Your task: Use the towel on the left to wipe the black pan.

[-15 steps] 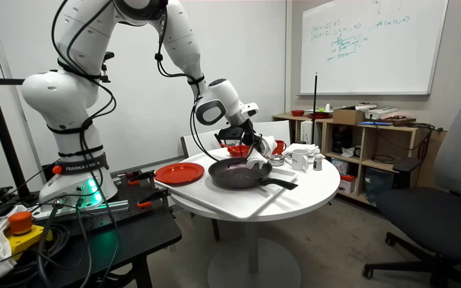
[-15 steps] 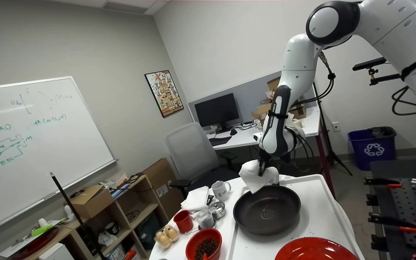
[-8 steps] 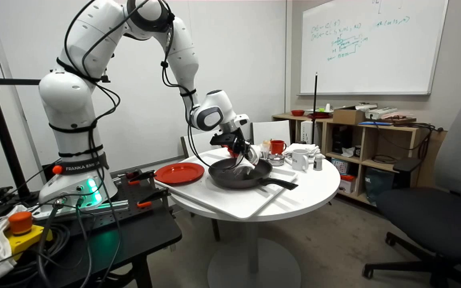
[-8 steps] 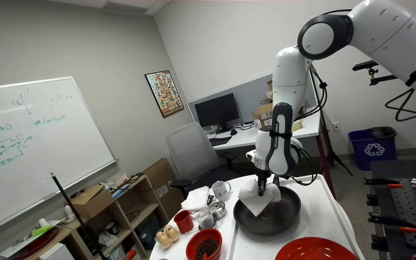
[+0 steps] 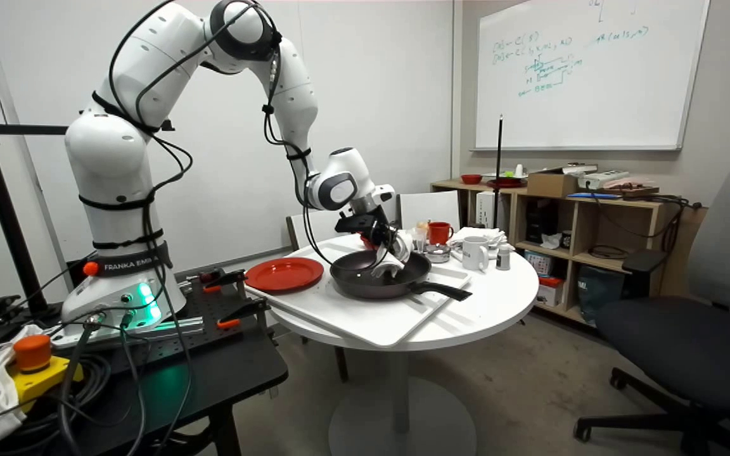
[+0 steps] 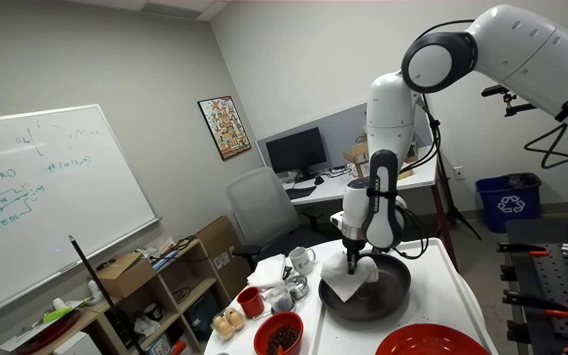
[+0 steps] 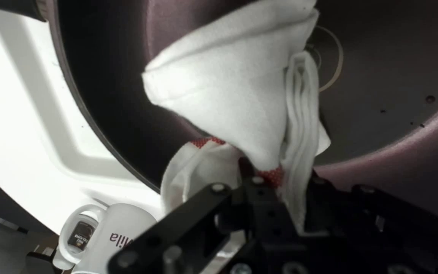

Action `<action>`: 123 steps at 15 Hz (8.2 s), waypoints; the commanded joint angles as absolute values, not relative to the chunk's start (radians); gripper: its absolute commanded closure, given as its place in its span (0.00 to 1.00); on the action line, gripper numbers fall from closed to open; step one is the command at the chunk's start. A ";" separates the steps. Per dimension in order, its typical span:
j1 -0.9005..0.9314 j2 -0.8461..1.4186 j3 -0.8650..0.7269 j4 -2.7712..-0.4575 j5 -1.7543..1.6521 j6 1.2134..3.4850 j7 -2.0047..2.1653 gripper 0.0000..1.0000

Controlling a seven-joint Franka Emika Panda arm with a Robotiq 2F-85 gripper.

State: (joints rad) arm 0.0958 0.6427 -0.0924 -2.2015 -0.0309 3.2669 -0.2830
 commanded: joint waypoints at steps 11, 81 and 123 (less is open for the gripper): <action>0.078 0.765 -0.030 -2.147 -0.121 3.227 -0.236 0.96; -1.070 0.281 0.821 -2.543 -0.136 3.332 -0.374 0.96; -0.253 0.585 -0.116 -2.189 -0.064 2.691 -0.028 0.36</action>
